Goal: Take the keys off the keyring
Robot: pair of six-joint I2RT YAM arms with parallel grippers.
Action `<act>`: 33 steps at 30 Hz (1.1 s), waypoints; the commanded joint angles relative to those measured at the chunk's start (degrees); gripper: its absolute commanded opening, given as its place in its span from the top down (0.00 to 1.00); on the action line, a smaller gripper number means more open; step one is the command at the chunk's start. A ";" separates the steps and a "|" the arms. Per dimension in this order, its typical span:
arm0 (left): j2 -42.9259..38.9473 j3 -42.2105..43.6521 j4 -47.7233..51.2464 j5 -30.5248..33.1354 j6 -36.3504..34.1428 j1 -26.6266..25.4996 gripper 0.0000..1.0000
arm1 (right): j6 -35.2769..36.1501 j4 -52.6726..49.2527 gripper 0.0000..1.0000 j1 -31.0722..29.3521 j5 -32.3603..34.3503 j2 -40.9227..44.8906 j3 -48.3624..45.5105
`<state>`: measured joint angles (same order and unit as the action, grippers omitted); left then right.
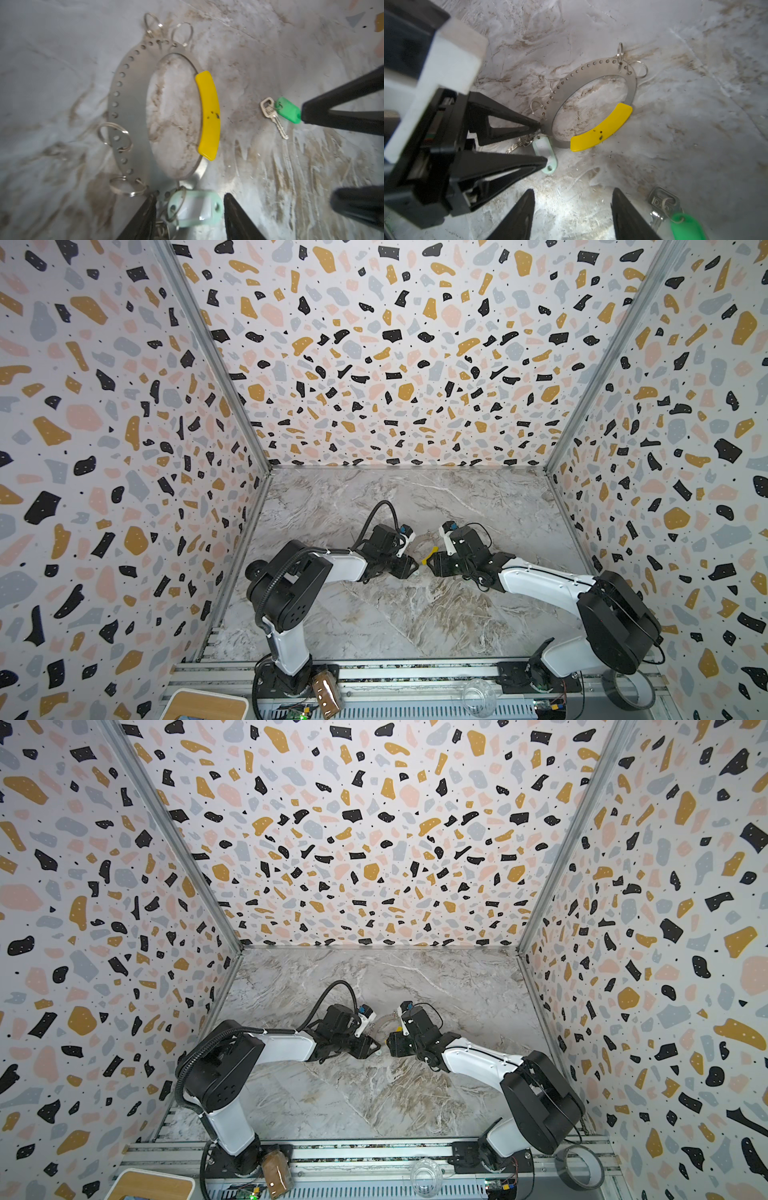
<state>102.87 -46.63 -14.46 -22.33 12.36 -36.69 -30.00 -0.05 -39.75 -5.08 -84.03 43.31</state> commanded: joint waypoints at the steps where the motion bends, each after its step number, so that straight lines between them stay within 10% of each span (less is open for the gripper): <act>1: -0.21 3.23 -2.64 -3.80 4.97 -2.36 0.47 | -0.17 -3.06 0.39 0.04 0.54 1.81 0.02; 20: -14.30 4.14 -3.71 4.94 10.23 -5.88 0.44 | 13.95 -13.45 0.39 5.39 -0.15 6.96 4.63; 33: -26.70 4.58 -2.58 13.76 4.52 5.52 0.50 | 11.43 -14.05 0.58 -5.00 6.33 -4.85 9.69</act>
<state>76.64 -41.23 -17.21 -10.11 20.36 -31.64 -17.47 -12.53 -44.01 -1.08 -87.53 50.85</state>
